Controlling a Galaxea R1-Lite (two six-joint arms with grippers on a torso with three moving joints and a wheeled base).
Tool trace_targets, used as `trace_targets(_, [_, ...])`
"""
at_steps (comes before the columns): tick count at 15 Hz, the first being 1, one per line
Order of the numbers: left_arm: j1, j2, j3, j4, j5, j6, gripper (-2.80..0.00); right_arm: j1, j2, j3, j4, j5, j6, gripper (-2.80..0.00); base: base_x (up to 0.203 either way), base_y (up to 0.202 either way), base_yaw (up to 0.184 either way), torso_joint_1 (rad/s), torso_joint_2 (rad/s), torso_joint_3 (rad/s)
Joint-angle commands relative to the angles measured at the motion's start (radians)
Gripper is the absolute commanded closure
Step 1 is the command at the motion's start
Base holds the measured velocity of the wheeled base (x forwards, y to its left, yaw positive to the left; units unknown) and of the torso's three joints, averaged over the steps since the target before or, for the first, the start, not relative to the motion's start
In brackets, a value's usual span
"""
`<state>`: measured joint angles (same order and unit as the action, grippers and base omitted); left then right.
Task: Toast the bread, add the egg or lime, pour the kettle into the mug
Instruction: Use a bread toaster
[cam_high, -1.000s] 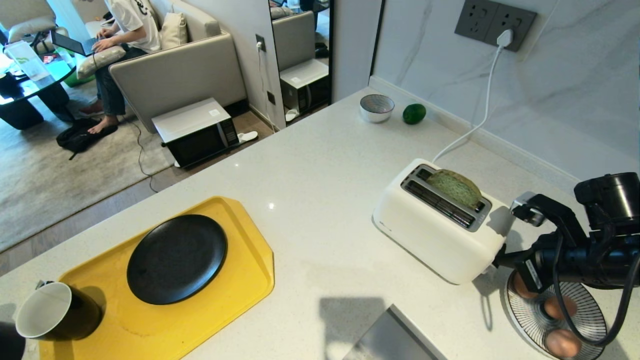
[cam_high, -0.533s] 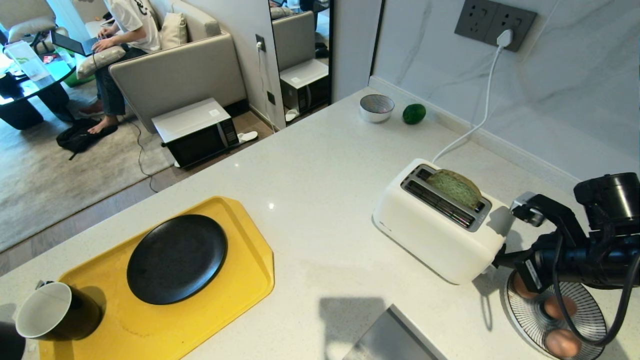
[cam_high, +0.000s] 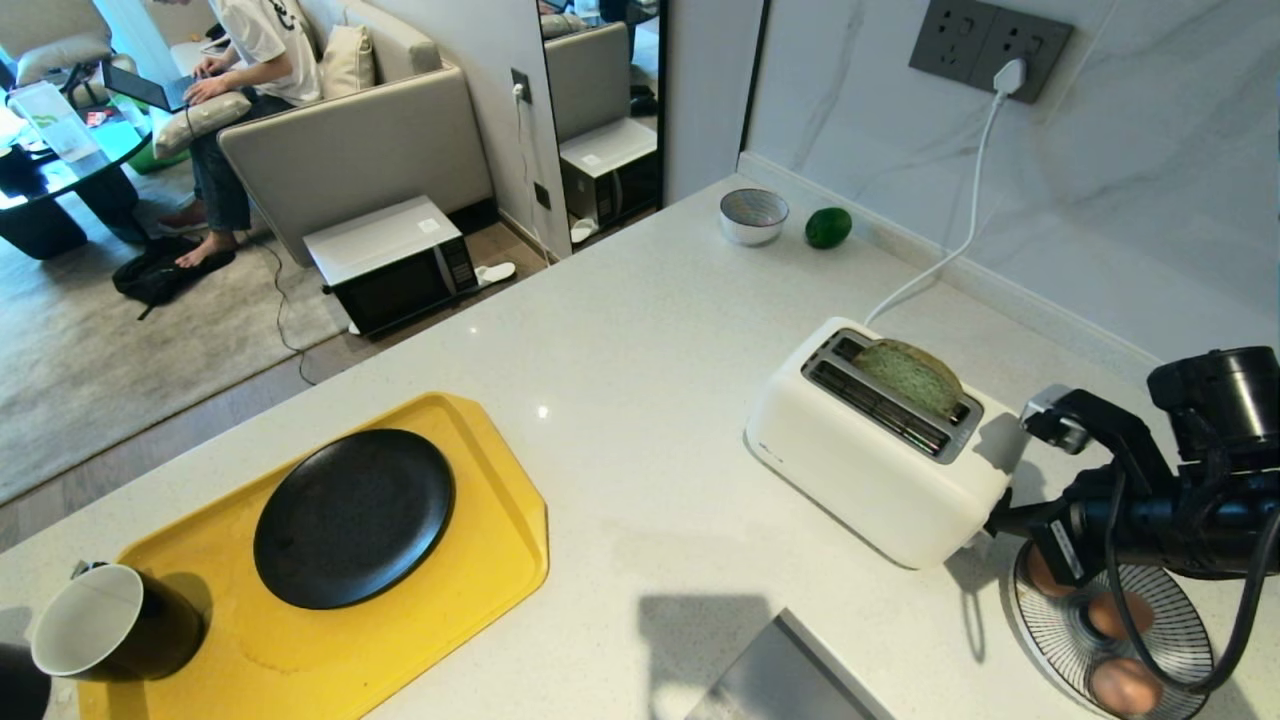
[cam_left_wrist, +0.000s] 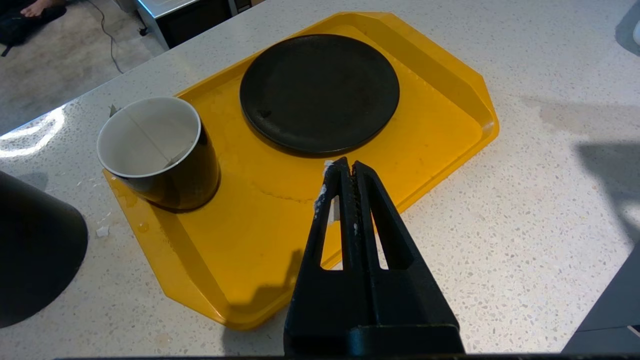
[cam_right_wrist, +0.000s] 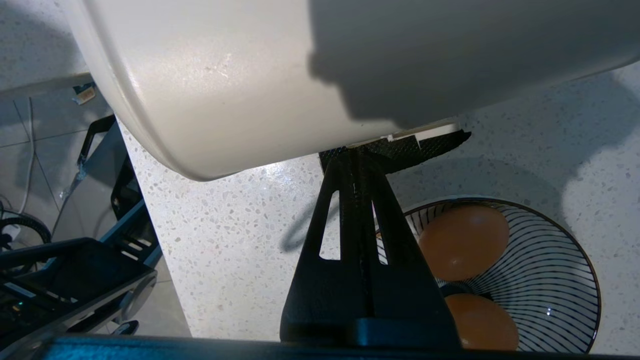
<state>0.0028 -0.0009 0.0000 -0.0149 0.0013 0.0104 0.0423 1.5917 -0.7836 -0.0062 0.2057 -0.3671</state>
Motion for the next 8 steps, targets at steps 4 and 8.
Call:
trace_targets(4, [0.000, 0.001, 0.000, 0.000, 0.000, 0.000, 0.00, 0.001, 0.002, 0.001, 0.000, 0.001, -0.003, 0.00, 0.000, 0.000, 0.000, 0.000, 0.00, 0.000])
trace_targets(8, [0.001, 0.001, 0.000, 0.000, 0.000, 0.000, 0.00, 0.001, 0.001, 0.003, 0.000, 0.001, -0.003, 0.00, 0.000, 0.000, 0.000, 0.000, 0.00, 0.000])
